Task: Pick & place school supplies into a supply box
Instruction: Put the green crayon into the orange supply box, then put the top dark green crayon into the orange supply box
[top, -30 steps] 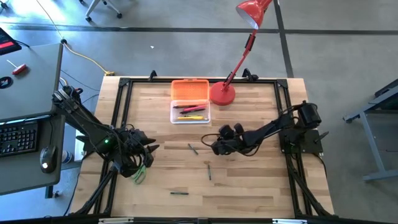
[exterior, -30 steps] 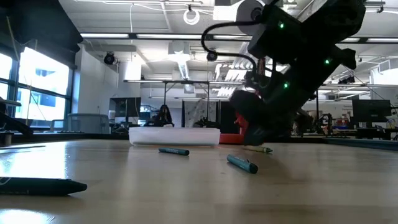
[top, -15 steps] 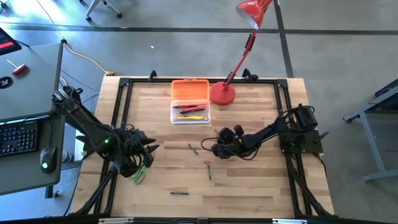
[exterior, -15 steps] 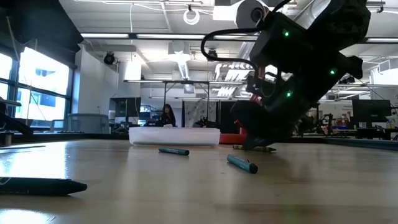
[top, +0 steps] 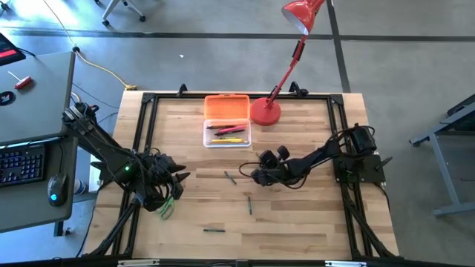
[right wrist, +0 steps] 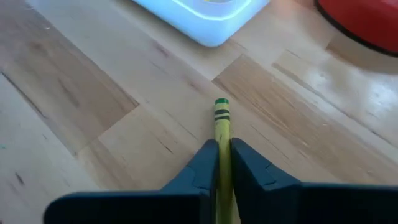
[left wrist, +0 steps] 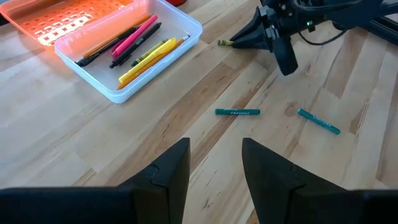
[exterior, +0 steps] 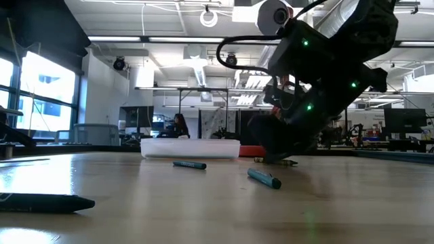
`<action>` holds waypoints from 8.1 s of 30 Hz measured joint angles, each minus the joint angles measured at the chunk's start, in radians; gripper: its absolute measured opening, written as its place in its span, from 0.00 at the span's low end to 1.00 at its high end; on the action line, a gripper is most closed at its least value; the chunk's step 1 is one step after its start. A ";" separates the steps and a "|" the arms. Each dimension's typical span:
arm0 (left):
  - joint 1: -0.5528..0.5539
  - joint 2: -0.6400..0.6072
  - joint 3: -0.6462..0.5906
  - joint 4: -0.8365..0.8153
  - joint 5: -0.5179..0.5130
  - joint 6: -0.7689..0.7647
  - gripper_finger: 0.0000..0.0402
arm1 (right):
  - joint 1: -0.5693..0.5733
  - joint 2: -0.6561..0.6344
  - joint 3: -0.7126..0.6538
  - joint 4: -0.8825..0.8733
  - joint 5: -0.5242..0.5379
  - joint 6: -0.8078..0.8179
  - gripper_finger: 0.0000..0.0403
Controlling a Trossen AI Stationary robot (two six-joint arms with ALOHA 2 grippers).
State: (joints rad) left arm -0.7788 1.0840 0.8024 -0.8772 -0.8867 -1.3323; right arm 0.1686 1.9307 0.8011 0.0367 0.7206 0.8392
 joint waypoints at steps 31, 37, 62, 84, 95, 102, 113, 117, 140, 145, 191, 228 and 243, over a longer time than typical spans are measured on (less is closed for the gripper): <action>0.000 0.000 0.000 -0.004 -0.020 0.000 0.44 | -0.361 0.110 0.416 0.230 -0.510 -0.774 0.04; 0.000 0.000 0.000 -0.004 -0.017 0.000 0.44 | -0.386 0.143 0.410 0.185 -0.461 -0.796 0.08; 0.000 0.000 0.000 0.001 -0.014 0.000 0.44 | 0.040 0.005 0.406 0.003 -0.118 -0.478 0.23; 0.000 0.000 0.000 0.023 -0.015 -0.007 0.44 | 0.147 0.162 0.300 0.288 -0.055 -0.263 0.23; 0.000 0.000 0.000 0.023 -0.016 -0.007 0.44 | 0.119 0.164 0.300 0.276 -0.109 -0.241 0.23; 0.000 0.000 0.000 0.022 -0.016 -0.007 0.44 | 0.132 0.178 0.300 0.279 -0.089 -0.215 0.23; 0.000 0.000 0.000 0.020 -0.020 -0.007 0.44 | 0.138 0.314 0.305 0.365 -0.006 -0.190 0.22; 0.000 0.000 0.000 0.019 -0.022 -0.007 0.44 | 0.136 0.323 0.304 0.355 0.007 -0.265 0.18; 0.000 0.000 0.000 0.015 -0.025 -0.007 0.44 | -0.227 0.080 0.300 0.363 -0.272 -0.893 0.05; 0.000 0.000 0.000 0.014 -0.024 -0.007 0.44 | -0.382 0.113 0.301 0.347 -0.612 -0.791 0.03; 0.000 0.000 0.000 0.015 -0.037 0.003 0.44 | 0.117 -0.133 0.182 0.116 -1.074 -1.393 0.28; 0.000 0.000 0.000 0.015 -0.061 0.000 0.44 | -0.011 0.082 0.165 0.167 -1.299 -1.565 0.24; 0.000 0.000 0.000 0.014 -0.061 0.000 0.44 | -0.011 0.085 0.164 0.192 -1.241 -1.468 0.02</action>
State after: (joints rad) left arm -0.7789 1.0840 0.8028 -0.8627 -0.9482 -1.3321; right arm 0.1574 2.0159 0.9649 0.2291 -0.5208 -0.6287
